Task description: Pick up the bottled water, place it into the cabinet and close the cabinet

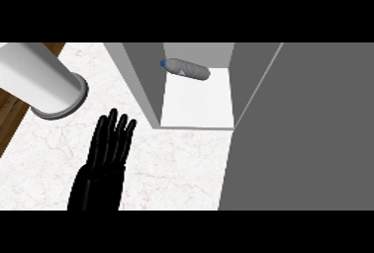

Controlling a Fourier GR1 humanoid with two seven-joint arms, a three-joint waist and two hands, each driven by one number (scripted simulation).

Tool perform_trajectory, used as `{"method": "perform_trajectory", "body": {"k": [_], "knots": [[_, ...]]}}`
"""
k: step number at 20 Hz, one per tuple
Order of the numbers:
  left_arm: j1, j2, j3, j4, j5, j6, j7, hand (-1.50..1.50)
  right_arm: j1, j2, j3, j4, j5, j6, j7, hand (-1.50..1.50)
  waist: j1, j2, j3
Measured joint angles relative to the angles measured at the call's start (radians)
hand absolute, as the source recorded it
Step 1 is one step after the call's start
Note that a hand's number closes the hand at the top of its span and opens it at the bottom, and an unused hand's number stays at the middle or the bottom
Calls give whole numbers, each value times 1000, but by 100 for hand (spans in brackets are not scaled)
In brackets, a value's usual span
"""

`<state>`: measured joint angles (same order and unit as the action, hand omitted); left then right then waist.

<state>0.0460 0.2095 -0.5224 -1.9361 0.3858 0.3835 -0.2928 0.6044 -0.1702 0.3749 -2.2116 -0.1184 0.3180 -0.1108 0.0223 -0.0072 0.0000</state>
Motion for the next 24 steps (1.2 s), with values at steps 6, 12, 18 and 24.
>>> {"method": "perform_trajectory", "body": {"k": [6, 12, 18, 24], "knots": [[230, 103, 21, -198, 10, -19, -49, -150, -10, -56, 77, -38, 74, 36, 39, 150, 2, 8, 2], [418, 181, 91, -311, 63, -87, -122, -150, -20, -83, 146, -90, 173, 34, 94, 150, 2, 13, 3], [569, 242, 181, -380, 147, -183, -178, -150, -30, -101, 170, -133, 250, 39, 147, 150, 11, 11, 2], [674, 282, 270, -378, 197, -289, -228, -150, -103, -15, 218, -103, 253, 13, 231, 150, 30, 12, 1]]}}
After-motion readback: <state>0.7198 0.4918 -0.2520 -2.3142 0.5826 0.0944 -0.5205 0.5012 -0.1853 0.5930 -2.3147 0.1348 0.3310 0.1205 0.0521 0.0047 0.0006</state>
